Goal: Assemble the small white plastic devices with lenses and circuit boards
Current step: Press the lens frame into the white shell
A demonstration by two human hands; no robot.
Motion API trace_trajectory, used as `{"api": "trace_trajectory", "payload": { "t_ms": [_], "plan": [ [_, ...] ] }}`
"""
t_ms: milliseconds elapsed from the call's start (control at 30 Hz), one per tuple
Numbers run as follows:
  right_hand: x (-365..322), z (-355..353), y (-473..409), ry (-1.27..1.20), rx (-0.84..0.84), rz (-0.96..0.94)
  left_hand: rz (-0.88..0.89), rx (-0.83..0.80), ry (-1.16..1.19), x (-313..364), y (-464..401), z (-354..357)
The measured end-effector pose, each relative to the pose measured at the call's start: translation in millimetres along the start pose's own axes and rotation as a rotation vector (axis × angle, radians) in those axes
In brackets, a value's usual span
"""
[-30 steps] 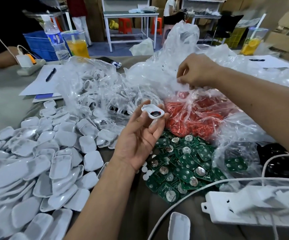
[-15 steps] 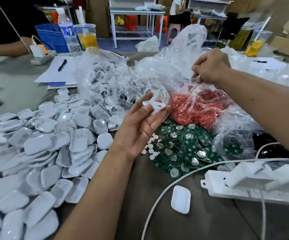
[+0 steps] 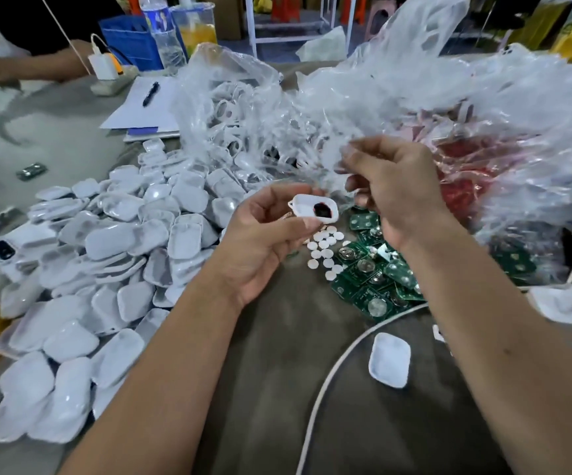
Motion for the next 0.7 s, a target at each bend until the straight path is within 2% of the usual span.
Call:
{"api": "trace_trajectory", "payload": {
  "t_ms": [200,700],
  "plan": [
    [20.6,-10.9,7.8,-0.082,-0.047,-0.088,0.025,0.083,-0.088,1.0,-10.5,-2.0],
    [31.6,-11.2,11.4,-0.173,-0.124,-0.082,0.096,0.085,-0.100,-2.3,-15.5,0.6]
  ]
}}
Point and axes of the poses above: each hand's wrist, its own y-axis away from the middle knuckle, its own z-axis out of the palm, x = y × z, the point moved 1 cm from there along -y, towards the middle knuckle, and after that the axes turned 6 degrees about -y, right-handed, at the moved point
